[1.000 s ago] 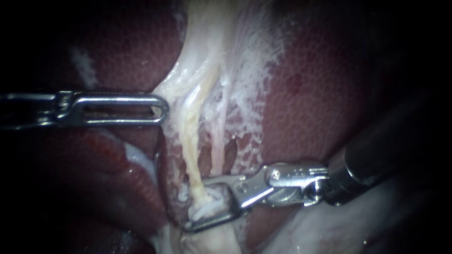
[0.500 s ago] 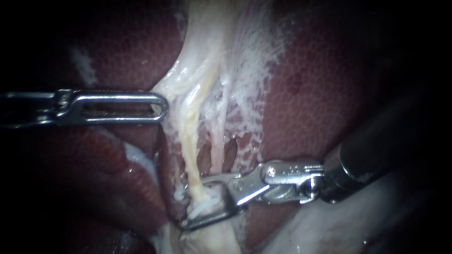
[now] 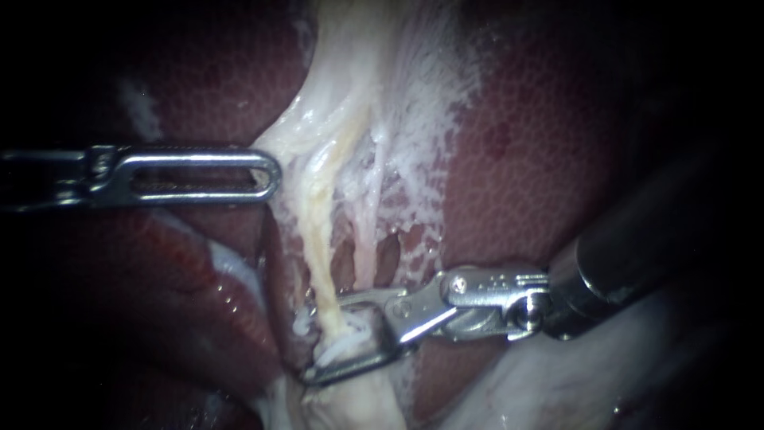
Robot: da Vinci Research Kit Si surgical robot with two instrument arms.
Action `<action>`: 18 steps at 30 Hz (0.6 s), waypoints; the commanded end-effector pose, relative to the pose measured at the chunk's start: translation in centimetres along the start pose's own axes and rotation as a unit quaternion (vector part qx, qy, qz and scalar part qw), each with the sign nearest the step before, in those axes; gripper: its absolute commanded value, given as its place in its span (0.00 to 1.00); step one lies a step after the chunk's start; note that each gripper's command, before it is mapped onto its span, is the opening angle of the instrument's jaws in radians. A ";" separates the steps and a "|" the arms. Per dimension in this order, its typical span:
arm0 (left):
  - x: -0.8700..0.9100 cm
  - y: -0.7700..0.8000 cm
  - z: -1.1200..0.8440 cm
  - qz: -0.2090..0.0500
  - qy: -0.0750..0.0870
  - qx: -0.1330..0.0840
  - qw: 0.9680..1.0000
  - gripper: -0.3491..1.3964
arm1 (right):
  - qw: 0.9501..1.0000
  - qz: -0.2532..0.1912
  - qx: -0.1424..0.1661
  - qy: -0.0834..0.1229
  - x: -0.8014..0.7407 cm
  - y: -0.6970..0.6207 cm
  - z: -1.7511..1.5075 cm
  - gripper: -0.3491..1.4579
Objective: Clipping first clip left tube
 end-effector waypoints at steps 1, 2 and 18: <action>0.00 -0.01 0.00 0.000 0.000 -0.001 1.000 0.00 | 1.000 0.000 -0.001 0.000 0.01 0.00 0.00 0.50; 0.00 -0.01 -0.01 0.000 -0.001 0.000 1.000 0.00 | 1.000 0.000 -0.001 0.000 0.01 0.00 0.00 0.50; -0.04 -0.03 -0.02 -0.001 -0.005 0.002 1.000 0.00 | 1.000 0.002 -0.002 0.001 0.06 0.00 0.01 0.46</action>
